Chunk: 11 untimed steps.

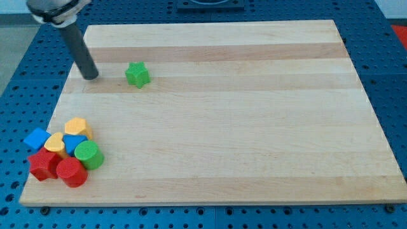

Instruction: Move the green star down and right a bit

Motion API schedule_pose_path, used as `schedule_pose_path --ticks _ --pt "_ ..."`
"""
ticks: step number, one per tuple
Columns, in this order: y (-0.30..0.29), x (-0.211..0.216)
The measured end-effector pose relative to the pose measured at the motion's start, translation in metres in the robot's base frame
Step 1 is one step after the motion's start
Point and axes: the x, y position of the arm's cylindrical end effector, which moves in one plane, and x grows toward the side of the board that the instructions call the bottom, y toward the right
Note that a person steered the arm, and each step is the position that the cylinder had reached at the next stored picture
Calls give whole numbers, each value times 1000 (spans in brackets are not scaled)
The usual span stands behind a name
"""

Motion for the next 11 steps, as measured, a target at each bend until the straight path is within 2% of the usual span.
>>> schedule_pose_path --ticks 3,4,5,6,7,9,11 --pt "161 40" --pt "123 49" --pt "93 9" --pt "117 -39" --pt "159 -32" --pt "171 44" --pt "226 104"
